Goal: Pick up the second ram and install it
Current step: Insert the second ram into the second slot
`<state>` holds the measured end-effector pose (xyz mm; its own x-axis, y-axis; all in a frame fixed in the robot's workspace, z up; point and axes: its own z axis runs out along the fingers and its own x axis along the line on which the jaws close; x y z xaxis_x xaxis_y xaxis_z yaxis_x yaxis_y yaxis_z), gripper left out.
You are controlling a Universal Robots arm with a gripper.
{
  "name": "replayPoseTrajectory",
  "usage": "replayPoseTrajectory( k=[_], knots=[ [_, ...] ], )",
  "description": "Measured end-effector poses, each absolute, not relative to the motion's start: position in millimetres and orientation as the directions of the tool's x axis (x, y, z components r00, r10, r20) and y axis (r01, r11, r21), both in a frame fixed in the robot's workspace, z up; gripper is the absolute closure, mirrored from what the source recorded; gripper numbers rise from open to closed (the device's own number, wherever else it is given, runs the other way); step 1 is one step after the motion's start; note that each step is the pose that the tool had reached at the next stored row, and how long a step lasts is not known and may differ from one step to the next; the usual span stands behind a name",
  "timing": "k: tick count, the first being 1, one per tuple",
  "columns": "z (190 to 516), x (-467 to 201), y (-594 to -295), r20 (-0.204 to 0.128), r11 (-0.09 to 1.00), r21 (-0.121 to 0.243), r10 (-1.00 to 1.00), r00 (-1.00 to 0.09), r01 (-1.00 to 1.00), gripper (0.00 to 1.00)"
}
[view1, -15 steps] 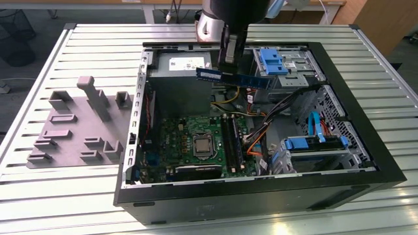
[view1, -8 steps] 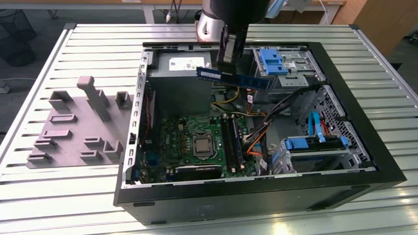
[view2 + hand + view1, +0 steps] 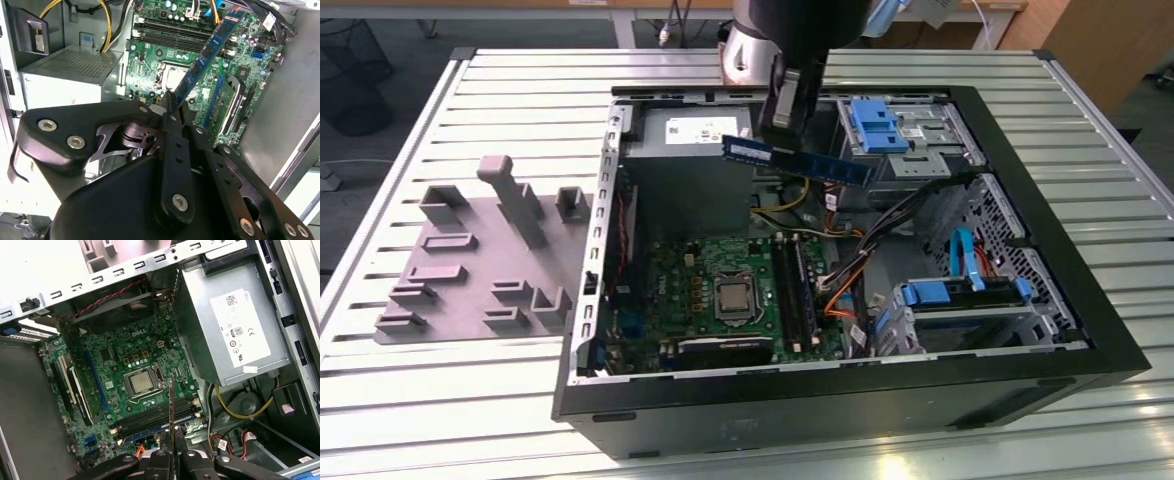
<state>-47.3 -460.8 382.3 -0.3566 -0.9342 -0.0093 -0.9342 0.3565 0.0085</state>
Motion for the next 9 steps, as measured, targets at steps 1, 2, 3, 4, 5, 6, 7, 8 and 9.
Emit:
replayPoseTrajectory(
  k=[1,2,3,4,5,6,7,8,9],
  knots=[
    [382.3,-47.3,-460.8,-0.009,0.361,0.008,-0.932,-0.361,-0.932,0.86],
    [382.2,-47.3,-460.8,-0.009,0.366,0.008,-0.931,-0.366,-0.931,0.86],
    [382.3,-47.3,-460.8,-0.009,0.371,0.008,-0.929,-0.371,-0.929,0.86],
    [382.2,-47.3,-460.8,-0.009,0.376,0.008,-0.927,-0.376,-0.927,0.86],
    [382.3,-47.3,-460.8,-0.009,0.381,0.008,-0.925,-0.381,-0.925,0.86],
    [382.2,-47.3,-460.8,-0.009,0.385,0.008,-0.923,-0.386,-0.923,0.86],
    [382.3,-47.3,-460.8,-0.009,0.39,0.008,-0.921,-0.39,-0.921,0.86],
    [382.2,-47.3,-460.8,-0.009,0.396,0.008,-0.918,-0.396,-0.918,0.86],
    [382.2,-47.3,-460.8,-0.009,0.4,0.008,-0.916,-0.4,-0.916,0.86]
  ],
)
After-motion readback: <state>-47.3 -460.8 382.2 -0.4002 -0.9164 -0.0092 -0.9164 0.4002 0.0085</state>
